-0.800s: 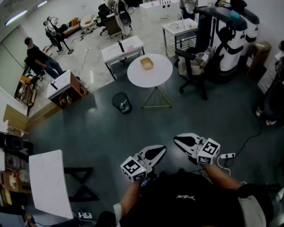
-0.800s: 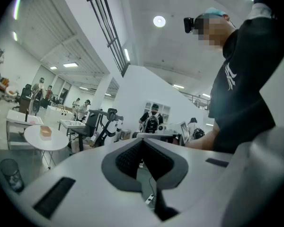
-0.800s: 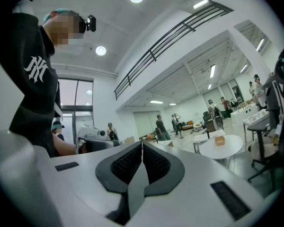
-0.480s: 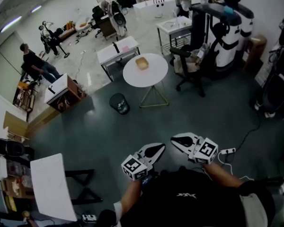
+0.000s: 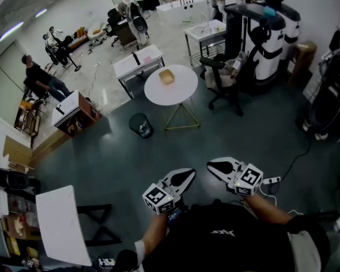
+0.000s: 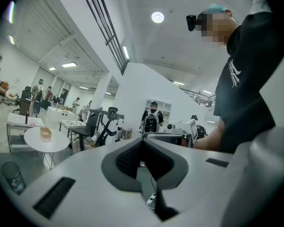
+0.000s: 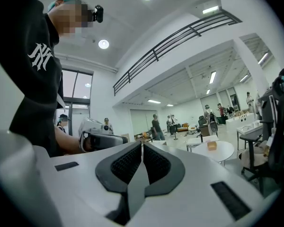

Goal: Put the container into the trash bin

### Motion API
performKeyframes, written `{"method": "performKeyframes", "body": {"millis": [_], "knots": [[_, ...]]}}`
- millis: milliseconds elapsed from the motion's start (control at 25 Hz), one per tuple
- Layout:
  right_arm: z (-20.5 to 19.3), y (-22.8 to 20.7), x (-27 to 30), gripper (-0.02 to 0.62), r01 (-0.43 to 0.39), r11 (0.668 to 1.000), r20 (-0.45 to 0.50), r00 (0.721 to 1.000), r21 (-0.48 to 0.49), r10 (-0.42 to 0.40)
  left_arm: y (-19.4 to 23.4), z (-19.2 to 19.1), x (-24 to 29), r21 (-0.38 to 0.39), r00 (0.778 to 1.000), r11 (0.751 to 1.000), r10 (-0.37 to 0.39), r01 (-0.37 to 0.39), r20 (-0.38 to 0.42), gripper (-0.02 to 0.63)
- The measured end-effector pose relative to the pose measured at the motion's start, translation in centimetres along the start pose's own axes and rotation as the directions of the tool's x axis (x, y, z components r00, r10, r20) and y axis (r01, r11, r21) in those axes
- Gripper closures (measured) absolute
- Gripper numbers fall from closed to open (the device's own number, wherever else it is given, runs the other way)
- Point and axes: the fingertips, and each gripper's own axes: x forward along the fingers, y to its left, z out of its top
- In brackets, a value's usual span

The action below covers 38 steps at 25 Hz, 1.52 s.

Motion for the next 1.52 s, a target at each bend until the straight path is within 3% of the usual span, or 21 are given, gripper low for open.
{"method": "performKeyframes", "body": {"millis": [560, 880, 1160, 1520], "knots": [[-0.1, -1.0, -2.0, 0.557, -0.007, 0.999, 0.014, 1.000, 0.032, 0.007, -0.7, -1.0, 1.4, -0.018, 0.999, 0.999, 0.031, -0.032, -0.025, 0.603], [-0.7, -2.3, -3.6, 0.555, -0.020, 0.999, 0.008, 1.000, 0.035, 0.019, -0.5, -1.2, 2.9, 0.011, 0.998, 0.998, 0.062, -0.062, -0.011, 0.603], [-1.4, -4.2, -3.3, 0.555, -0.026, 0.998, -0.002, 1.000, 0.054, 0.026, 1.8, -1.0, 2.9, -0.007, 0.992, 0.992, 0.123, -0.123, -0.006, 0.603], [-1.1, -9.8, 1.5, 0.555, -0.004, 0.998, -0.019, 1.000, 0.063, 0.005, 9.6, 0.4, 3.2, -0.035, 0.988, 0.987, 0.156, -0.155, 0.017, 0.603]]}}
